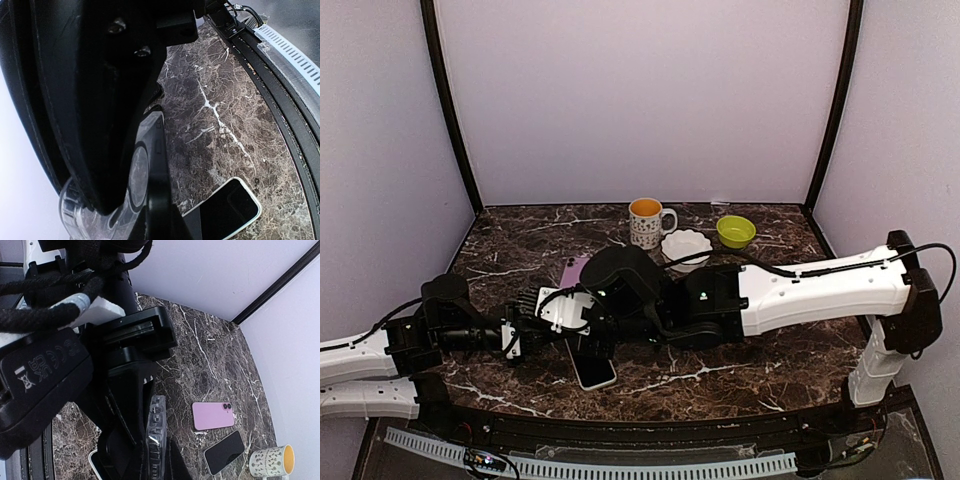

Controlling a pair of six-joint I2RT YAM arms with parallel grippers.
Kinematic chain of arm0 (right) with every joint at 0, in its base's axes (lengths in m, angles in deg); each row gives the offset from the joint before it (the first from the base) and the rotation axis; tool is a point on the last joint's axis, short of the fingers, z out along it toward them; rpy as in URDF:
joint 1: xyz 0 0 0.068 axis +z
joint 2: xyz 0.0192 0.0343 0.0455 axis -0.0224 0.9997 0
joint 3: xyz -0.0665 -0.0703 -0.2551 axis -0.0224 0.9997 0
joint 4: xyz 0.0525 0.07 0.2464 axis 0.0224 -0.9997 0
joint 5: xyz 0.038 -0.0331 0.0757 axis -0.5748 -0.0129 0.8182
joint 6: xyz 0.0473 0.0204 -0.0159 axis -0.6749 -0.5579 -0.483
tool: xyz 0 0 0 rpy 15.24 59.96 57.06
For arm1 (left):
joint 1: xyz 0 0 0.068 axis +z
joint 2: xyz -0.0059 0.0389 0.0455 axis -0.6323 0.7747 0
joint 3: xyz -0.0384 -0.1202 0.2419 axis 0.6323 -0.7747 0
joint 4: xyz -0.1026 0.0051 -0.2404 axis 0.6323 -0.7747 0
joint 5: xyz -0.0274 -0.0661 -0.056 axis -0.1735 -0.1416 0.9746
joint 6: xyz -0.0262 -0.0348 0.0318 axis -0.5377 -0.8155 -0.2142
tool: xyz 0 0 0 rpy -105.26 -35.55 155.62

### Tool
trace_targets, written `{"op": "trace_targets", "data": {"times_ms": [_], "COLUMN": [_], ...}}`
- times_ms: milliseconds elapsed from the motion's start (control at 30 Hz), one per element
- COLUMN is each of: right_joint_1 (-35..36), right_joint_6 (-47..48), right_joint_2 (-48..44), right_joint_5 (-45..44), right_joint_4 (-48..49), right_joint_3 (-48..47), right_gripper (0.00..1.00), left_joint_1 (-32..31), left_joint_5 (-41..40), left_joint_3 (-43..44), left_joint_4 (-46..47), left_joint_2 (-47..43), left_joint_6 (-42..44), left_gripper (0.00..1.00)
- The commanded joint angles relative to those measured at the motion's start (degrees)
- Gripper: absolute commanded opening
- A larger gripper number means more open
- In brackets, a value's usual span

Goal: Take the phone out of the phone case
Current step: Remove the phone case from the phone.

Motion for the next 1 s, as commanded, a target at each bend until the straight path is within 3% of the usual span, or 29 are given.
{"op": "trace_targets", "data": {"times_ms": [0, 500, 967], "right_joint_1": [1.1, 1.1, 1.0], "right_joint_6": [-1.0, -2.6, -2.9], "right_joint_2": [0.7, -1.2, -2.0], "right_joint_5": [-0.5, -1.3, -5.1], "right_joint_4": [1.0, 0.5, -1.0], "right_joint_3": [-1.1, 3.5, 7.2], "right_gripper": [0.0, 0.0, 0.0], "left_joint_1": [0.2, 0.2, 0.2], "left_joint_5": [-0.5, -7.4, -8.4], "left_joint_3": [1.4, 1.4, 1.2], "left_joint_4": [6.1, 8.2, 8.4], "left_joint_2": [-0.9, -1.6, -2.3], "left_joint_6": [-0.4, -0.6, -0.3], "left_gripper": [0.0, 0.0, 0.0]}}
